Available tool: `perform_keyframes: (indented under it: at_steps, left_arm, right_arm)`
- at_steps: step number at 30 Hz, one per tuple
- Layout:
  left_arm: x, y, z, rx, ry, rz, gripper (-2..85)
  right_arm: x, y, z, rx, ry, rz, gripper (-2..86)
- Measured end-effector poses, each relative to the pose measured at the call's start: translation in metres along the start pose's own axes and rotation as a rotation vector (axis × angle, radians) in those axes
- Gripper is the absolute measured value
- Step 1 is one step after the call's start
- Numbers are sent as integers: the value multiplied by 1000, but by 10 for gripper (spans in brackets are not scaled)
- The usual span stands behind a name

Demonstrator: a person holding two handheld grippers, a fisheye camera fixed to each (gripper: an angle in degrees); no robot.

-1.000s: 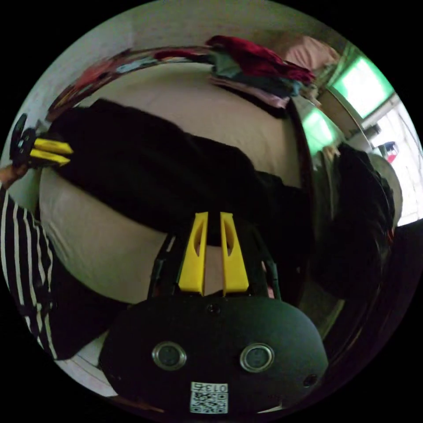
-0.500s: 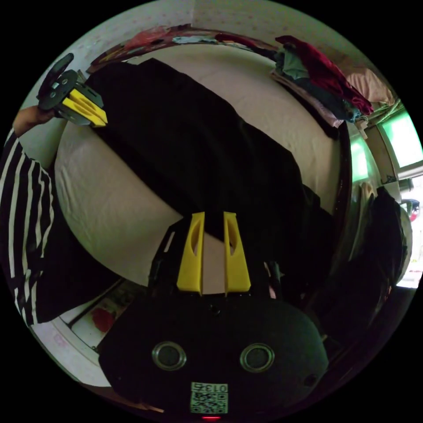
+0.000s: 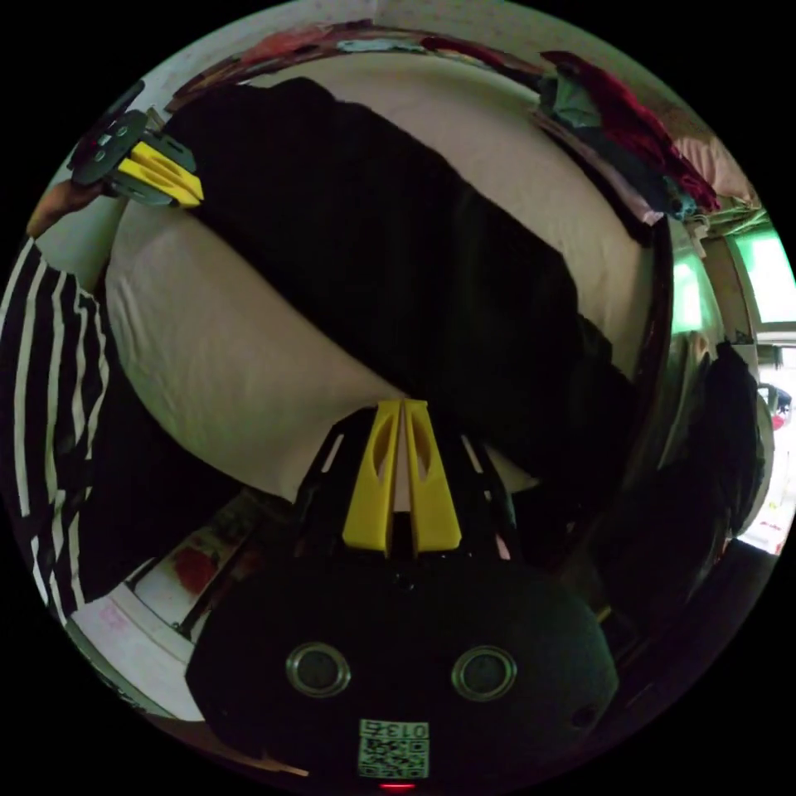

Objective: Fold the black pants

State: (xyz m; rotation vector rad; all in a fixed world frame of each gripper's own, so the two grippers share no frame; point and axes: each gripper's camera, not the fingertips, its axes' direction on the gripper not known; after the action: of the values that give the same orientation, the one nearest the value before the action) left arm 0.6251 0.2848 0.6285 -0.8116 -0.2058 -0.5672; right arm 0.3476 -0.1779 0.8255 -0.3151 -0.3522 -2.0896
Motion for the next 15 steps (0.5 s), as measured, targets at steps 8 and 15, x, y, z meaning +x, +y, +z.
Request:
perform_keyframes:
  at_steps: [8,15]
  left_arm:
    - [-12,2,-28,86,25,-128,-3]
    - [-7,-12,17,-27,30,-215,-3]
  right_arm:
    - [59,30,5,96,167,377,1]
    - [87,43,45,15,170,524,-1]
